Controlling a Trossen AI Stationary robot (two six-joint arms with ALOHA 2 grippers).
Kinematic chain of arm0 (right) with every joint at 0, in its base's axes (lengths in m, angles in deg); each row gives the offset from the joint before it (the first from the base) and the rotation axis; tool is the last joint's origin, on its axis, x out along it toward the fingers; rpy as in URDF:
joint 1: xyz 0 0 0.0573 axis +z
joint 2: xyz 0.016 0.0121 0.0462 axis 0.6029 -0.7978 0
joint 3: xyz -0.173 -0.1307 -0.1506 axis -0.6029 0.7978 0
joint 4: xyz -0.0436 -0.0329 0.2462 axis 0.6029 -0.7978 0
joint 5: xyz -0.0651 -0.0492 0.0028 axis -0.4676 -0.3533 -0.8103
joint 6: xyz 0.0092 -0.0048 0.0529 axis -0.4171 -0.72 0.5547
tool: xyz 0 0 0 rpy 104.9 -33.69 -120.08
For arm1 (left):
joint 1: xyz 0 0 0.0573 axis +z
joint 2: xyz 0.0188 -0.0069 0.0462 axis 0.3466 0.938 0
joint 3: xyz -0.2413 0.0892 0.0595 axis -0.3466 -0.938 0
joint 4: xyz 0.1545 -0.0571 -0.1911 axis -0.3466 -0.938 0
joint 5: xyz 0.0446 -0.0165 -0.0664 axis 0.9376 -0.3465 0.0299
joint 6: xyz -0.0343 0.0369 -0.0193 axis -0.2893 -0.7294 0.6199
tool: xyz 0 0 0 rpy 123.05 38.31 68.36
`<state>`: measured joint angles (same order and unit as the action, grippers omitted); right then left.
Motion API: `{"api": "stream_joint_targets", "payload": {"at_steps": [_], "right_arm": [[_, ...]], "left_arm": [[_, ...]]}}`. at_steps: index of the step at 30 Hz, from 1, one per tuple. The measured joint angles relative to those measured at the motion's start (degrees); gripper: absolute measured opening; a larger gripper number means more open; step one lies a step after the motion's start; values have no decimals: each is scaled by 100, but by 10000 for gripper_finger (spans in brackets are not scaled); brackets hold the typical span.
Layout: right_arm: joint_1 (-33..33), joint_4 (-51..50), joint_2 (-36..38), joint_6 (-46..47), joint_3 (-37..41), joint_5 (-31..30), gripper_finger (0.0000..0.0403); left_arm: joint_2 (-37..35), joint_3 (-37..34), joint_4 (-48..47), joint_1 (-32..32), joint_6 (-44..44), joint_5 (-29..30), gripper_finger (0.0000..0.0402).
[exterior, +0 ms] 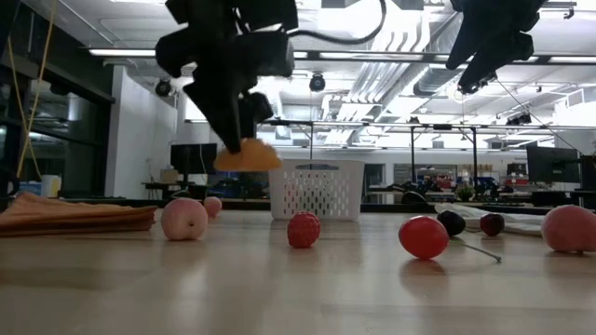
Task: Pick and placing Produce into tupperware
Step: Put the croissant into the white bin
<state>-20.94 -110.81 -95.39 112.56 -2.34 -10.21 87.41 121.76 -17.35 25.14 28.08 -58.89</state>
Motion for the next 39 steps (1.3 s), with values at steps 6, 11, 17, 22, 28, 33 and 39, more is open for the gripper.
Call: {"api": "stream_joint_targets", "payload": {"at_steps": [6,11,17,22,28,33,39], "right_arm": [[0,0,0,-30,1,1,263],[0,-1,1,-96,-1,6,263],[0,-2,4,-168,-1,51,263],[0,-2,59,-205,-3,56,263],[0,-3,265,-209,-3,41,263],[0,-2,438,-158,-3,1,263],[0,0,490,-116,-3,-1,263]], "left_arm": [[0,262,-125,0,1,26,197],[0,514,-178,0,7,41,197],[0,845,-242,0,9,239,198],[0,1100,-303,0,10,326,199],[0,1477,-505,0,7,432,199],[0,1860,-636,0,-14,574,199],[0,2318,-1023,2,-291,931,199]]}}
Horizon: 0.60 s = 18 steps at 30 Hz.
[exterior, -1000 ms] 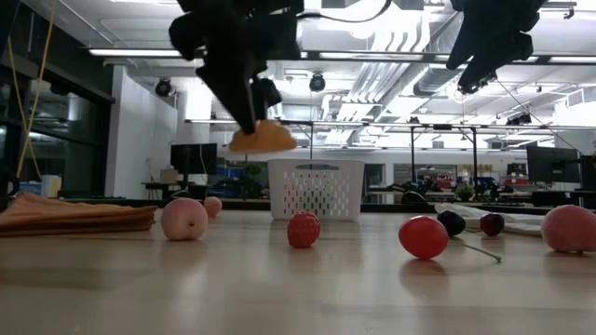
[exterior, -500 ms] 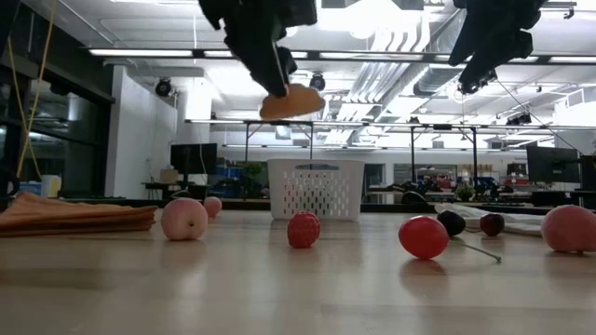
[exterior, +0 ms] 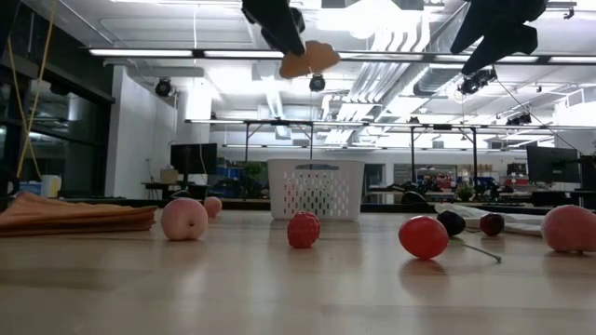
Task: Pick and placing Produce into tupperware
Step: Put the croissant into the white bin
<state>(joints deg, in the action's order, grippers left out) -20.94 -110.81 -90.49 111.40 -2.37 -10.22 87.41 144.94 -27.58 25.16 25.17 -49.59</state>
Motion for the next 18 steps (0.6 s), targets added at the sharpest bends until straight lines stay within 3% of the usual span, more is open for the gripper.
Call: {"api": "stream_joint_targets", "payload": {"at_steps": [18], "right_arm": [[0,66,-2,2,0,-94,263]], "left_arm": [[-4,893,-811,243,-20,315,199]]}}
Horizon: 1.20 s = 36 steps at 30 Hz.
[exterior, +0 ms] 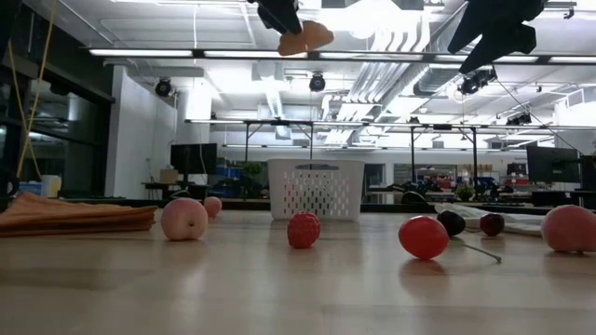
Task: Pick and placing Produce into tupperware
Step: Put the croissant into the white bin
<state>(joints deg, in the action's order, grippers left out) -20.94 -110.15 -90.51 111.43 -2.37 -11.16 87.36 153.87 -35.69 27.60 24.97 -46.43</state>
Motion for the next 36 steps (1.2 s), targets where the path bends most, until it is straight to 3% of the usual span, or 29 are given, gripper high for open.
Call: {"api": "stream_joint_targets", "payload": {"at_steps": [18,36], "right_arm": [[0,0,0,0,0,-7,263],[2,-4,-2,153,0,-7,263]], "left_arm": [[-9,1086,-1022,1301,-62,-23,199],[-57,1180,-880,2628,-196,-1078,199]]}}
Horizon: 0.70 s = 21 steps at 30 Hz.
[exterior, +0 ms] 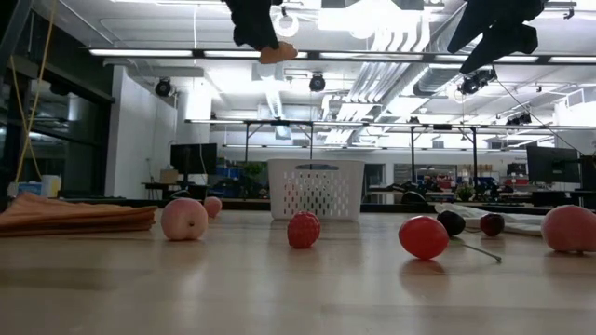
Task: Pick and placing Produce into tupperware
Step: Put the croissant into the white bin
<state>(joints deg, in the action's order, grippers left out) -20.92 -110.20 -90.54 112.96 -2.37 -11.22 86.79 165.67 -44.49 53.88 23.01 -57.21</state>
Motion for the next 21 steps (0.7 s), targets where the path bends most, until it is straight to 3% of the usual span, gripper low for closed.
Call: {"api": "stream_joint_targets", "payload": {"at_steps": [13,21], "right_arm": [[-2,-2,0,149,2,-177,263],[-3,-9,0,302,2,-239,263]], "left_arm": [[1,-174,446,663,-85,-777,199],[-7,-851,1125,652,-81,-946,199]]}}
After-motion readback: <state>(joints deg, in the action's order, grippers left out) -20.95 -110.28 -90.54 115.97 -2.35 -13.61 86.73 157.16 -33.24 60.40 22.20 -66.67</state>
